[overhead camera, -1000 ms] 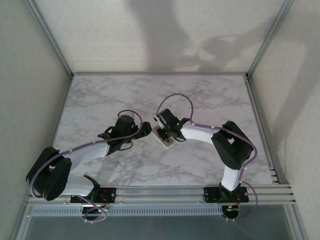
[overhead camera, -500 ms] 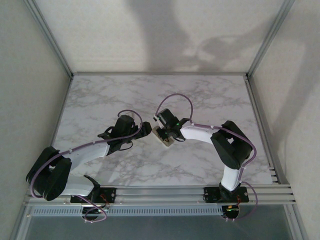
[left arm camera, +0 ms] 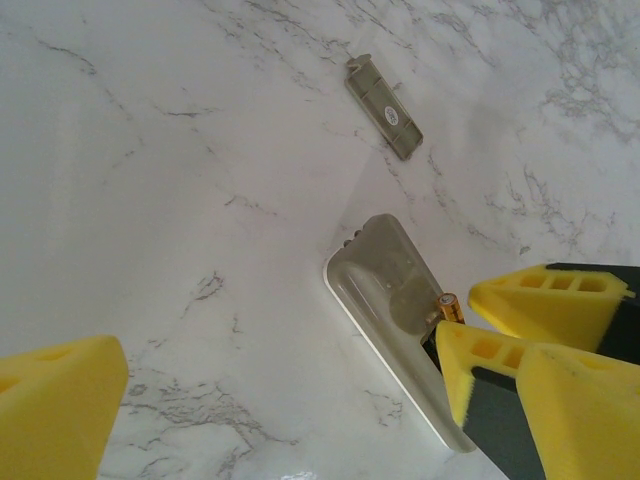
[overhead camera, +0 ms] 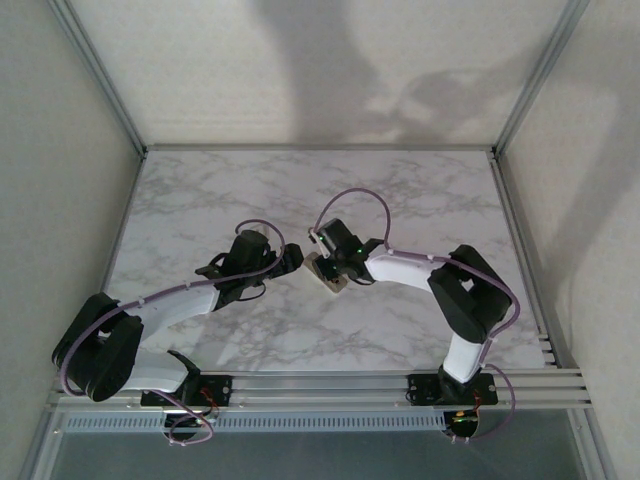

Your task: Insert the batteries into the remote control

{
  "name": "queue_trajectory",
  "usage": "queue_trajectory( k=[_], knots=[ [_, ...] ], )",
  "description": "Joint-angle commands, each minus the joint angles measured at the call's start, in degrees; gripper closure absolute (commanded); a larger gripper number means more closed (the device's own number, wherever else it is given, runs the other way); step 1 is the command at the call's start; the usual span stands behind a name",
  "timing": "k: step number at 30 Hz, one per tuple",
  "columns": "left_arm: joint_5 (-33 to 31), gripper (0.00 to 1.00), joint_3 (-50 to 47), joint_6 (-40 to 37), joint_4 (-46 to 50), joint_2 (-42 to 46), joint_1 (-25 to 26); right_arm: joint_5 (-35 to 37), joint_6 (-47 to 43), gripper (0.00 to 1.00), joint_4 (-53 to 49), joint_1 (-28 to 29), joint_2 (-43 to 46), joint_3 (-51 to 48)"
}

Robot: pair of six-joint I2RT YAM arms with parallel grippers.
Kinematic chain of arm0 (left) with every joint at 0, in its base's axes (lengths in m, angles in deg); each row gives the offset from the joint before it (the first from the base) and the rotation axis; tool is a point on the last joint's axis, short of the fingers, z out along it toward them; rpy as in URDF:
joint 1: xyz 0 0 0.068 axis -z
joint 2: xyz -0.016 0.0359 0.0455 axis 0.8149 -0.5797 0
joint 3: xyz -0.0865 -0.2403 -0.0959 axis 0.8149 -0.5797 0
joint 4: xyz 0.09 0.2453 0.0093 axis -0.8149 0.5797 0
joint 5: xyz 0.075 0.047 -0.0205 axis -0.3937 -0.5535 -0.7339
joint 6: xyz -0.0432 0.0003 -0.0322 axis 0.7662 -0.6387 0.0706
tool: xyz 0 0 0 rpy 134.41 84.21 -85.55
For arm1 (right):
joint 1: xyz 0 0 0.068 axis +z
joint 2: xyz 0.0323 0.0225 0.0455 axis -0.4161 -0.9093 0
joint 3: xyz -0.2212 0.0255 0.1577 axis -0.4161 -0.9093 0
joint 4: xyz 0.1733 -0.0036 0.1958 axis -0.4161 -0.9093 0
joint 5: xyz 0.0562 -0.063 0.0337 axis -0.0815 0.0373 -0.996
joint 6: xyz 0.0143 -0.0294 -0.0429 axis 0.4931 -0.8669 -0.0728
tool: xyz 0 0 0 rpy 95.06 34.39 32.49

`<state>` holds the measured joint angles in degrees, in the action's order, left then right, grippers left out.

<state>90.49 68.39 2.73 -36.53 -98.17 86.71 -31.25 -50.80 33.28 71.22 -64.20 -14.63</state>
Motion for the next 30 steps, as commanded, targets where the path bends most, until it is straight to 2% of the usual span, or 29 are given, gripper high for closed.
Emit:
queue_trajectory(
  k=[1, 7, 12, 20, 27, 30],
  knots=[
    [0.0, 0.0, -0.55, -0.25, -1.03, 1.12, -0.06, -0.11, 1.37, 0.61, 0.09, -0.07, 3.41, -1.46],
    [0.72, 0.01, 0.08, -0.56, -2.0, 0.19, -0.06, -0.78, 6.93, 0.52, 2.39, -0.57, 8.25, -6.2],
    [3.21, 0.02, 1.06, -1.37, -5.43, -1.28, 0.16, -4.23, 13.2, 0.52, 5.44, -2.43, 10.47, -10.56],
    [4.11, 0.26, 6.61, -5.44, -10.0, -7.97, 3.54, -7.71, 26.13, 0.49, 8.86, -6.44, 14.22, -16.43],
    [5.79, 0.29, 11.08, -7.33, -11.95, -14.19, 5.05, -9.95, 40.13, 0.45, 10.68, -8.56, 15.35, -20.76],
    [8.06, 0.34, 11.19, -7.37, -13.41, -15.51, 5.14, -11.48, 45.56, 0.45, 12.94, -8.5, 14.76, -22.29]
  ],
)
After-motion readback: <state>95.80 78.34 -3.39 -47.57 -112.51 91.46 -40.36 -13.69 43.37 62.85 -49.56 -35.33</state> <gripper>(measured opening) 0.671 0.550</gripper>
